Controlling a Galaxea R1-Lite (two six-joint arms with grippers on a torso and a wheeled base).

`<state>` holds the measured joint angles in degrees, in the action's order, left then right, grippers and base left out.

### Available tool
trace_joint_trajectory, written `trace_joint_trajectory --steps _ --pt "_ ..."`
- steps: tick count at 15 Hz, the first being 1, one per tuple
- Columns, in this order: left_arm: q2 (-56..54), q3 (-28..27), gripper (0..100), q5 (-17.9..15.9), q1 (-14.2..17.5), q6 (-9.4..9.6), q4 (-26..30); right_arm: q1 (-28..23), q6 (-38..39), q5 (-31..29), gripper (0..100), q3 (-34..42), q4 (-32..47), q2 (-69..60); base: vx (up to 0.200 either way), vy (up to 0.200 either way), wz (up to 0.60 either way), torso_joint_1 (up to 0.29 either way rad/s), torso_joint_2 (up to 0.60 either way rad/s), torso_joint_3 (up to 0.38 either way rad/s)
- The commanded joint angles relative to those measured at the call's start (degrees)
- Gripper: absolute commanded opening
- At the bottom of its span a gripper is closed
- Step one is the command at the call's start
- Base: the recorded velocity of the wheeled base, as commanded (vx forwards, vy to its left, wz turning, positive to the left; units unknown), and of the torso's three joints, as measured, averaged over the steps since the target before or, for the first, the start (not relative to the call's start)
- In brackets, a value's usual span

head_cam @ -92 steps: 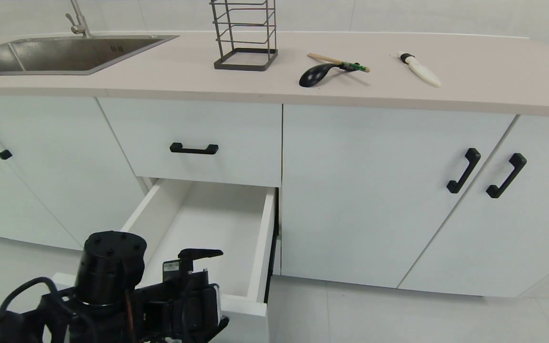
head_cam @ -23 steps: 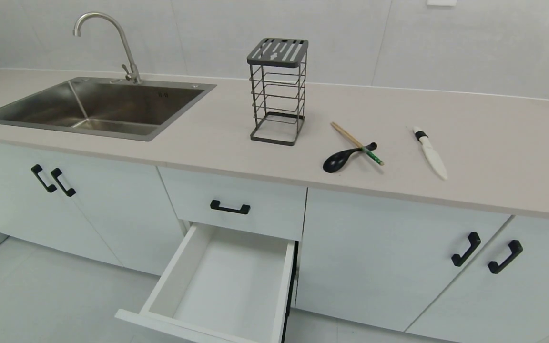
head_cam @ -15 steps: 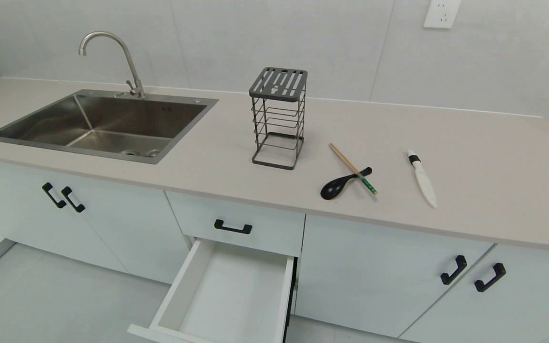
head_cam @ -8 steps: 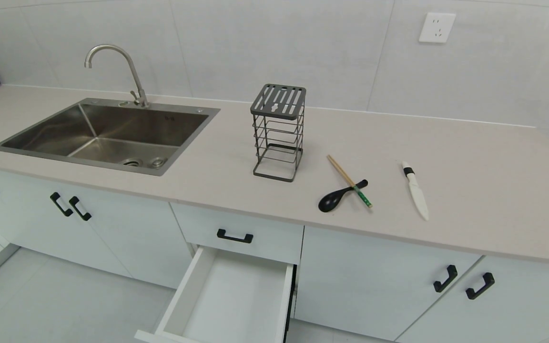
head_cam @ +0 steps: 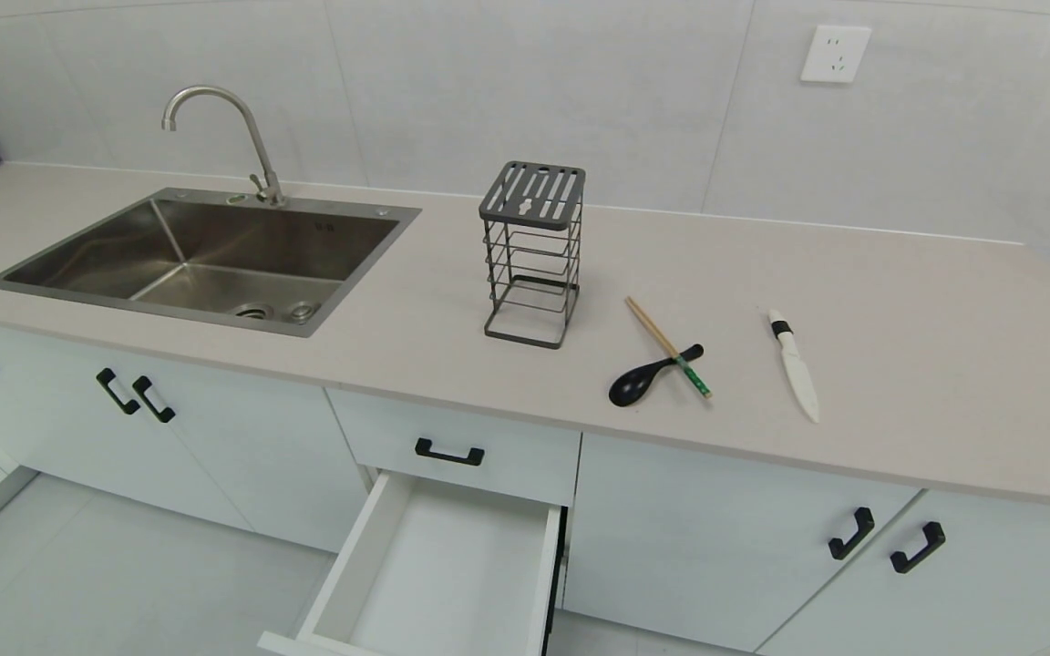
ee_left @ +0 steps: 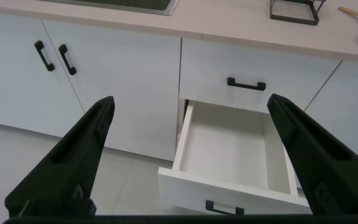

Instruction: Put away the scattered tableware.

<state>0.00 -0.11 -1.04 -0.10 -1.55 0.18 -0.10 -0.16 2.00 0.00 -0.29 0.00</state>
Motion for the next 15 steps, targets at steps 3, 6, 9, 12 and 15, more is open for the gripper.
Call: trace_joint_trajectory --steps 3,6,9,12,15 --pt "0.09 0.02 100 -0.02 0.01 -0.03 -0.01 0.01 -0.02 0.2 100 0.0 0.03 0.0 0.0 0.0 0.0 0.0 0.0 0.0" --pt "0.09 0.02 100 -0.02 0.01 -0.03 -0.01 0.01 -0.63 1.43 100 0.0 0.12 0.0 0.0 0.0 0.0 0.0 0.0 0.0" --pt "0.09 -0.07 100 0.07 0.01 -0.39 -0.01 0.01 -2.3 3.01 100 0.0 -0.85 0.0 0.0 0.0 0.0 0.0 0.0 0.0" --pt "0.09 -0.07 100 0.86 0.01 -1.53 -0.09 -0.61 -2.48 3.54 100 -13.8 -7.88 6.15 0.2 0.0 0.0 0.001 -0.01 0.004" --pt "0.09 0.02 100 0.42 0.01 0.23 -0.01 1.86 -2.57 9.34 100 -22.41 -6.04 19.34 0.0 0.0 0.0 0.0 0.0 0.0"
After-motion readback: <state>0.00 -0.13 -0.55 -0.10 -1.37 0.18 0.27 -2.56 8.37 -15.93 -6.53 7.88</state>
